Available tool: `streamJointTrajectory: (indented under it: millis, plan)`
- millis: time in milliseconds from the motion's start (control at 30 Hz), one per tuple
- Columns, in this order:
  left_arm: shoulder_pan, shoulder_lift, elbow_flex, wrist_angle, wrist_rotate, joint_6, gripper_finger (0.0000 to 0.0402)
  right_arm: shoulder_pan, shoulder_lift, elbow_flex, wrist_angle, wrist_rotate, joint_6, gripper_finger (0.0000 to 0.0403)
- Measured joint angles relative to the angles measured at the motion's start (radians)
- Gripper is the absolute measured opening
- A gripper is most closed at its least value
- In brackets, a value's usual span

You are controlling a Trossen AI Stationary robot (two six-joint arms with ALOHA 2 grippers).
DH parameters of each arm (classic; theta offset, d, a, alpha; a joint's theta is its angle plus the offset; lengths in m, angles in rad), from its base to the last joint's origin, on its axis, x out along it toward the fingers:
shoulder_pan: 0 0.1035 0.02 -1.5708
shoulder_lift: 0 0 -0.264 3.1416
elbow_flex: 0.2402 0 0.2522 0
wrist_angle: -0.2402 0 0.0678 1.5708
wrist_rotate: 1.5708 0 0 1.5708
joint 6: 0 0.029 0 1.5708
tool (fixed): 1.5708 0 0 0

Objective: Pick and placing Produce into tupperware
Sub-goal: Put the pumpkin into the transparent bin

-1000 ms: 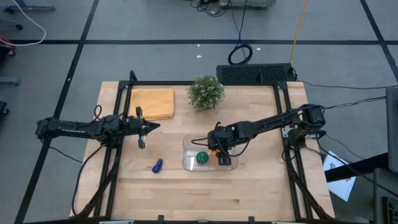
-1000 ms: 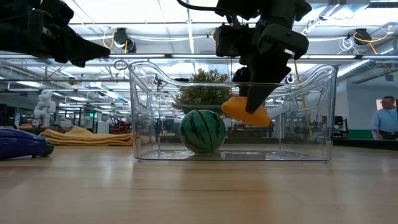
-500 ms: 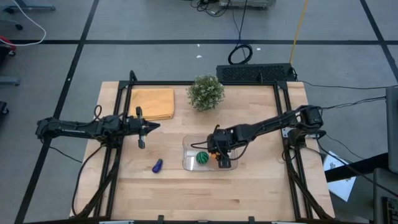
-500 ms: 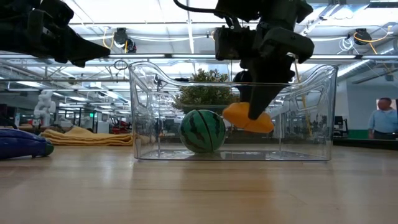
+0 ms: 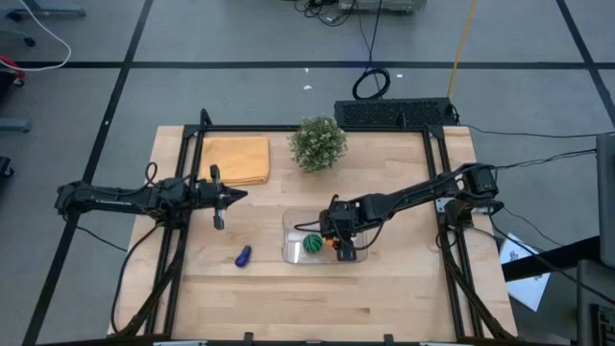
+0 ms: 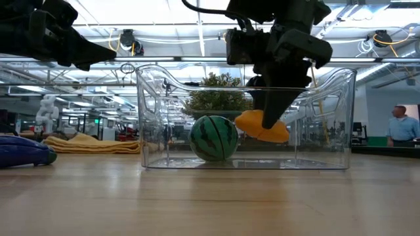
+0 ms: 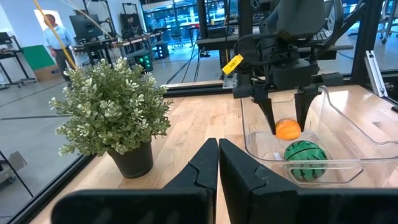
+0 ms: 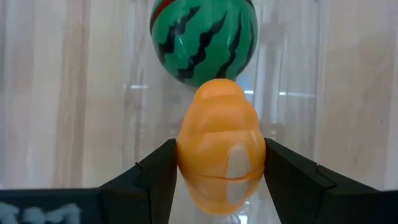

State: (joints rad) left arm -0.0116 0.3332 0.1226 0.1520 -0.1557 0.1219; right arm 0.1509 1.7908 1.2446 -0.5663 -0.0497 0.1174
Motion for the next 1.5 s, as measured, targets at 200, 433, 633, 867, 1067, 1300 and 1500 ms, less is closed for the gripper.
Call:
streamJointTrajectory:
  millis: [200,433,633,867,1067,1300,1500]
  plan:
    - [0.000,0.000,0.000,-0.005,0.002,-0.001,0.0019,-0.003,0.010,0.001,0.009,0.000,0.002,0.0199]
    - [0.000,0.000,0.000,-0.007,0.006,-0.001,0.0019,-0.021,0.011,0.001,0.006,0.001,0.002,0.0199]
    - [0.000,0.000,0.000,-0.008,0.008,-0.002,0.0019,-0.039,0.011,-0.001,0.005,0.001,0.013,0.0199]
    - [0.000,0.000,0.000,-0.008,0.008,0.001,0.0019,-0.039,0.011,-0.060,0.047,0.001,0.019,0.0199]
    - [0.000,0.000,0.000,-0.007,0.008,0.003,0.0019,-0.039,0.012,-0.069,0.047,0.001,0.015,0.0199]
    - [0.000,0.000,0.000,-0.007,0.008,-0.001,0.0019,-0.038,0.012,-0.069,0.047,-0.001,-0.011,0.0212]
    - [0.000,0.000,0.000,-0.007,0.008,-0.005,0.0019,-0.035,0.012,-0.069,0.044,-0.002,-0.076,0.0209]
